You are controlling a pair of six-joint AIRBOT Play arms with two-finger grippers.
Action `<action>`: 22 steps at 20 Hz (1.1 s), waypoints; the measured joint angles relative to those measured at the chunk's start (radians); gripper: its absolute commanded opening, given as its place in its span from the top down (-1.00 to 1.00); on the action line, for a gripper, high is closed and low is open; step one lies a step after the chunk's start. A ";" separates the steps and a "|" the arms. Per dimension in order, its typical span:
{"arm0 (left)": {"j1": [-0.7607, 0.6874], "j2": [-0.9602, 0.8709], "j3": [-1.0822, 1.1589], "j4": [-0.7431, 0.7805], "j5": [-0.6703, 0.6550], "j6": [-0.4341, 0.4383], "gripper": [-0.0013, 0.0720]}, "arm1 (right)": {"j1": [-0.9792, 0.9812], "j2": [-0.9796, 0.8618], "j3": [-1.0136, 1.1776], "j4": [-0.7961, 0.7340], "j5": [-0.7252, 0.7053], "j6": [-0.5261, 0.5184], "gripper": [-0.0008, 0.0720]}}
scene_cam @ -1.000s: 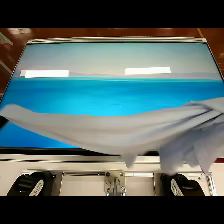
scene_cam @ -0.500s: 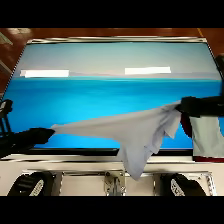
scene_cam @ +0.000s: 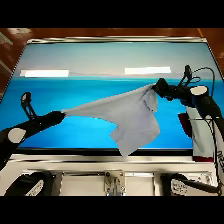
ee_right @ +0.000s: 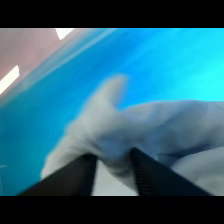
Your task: Fold the shirts.
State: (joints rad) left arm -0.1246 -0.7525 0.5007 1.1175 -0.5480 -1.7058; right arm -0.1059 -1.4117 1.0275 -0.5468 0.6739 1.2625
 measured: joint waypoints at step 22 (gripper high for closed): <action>0.001 -0.060 0.052 -0.018 -0.060 0.212 0.85 | -0.245 0.226 -0.487 -0.288 0.544 0.089 -0.92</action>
State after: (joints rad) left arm -0.1234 -0.8124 0.5526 1.0996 -0.6075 -1.4940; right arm -0.3511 -1.1854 0.5407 -0.8349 1.2179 1.3518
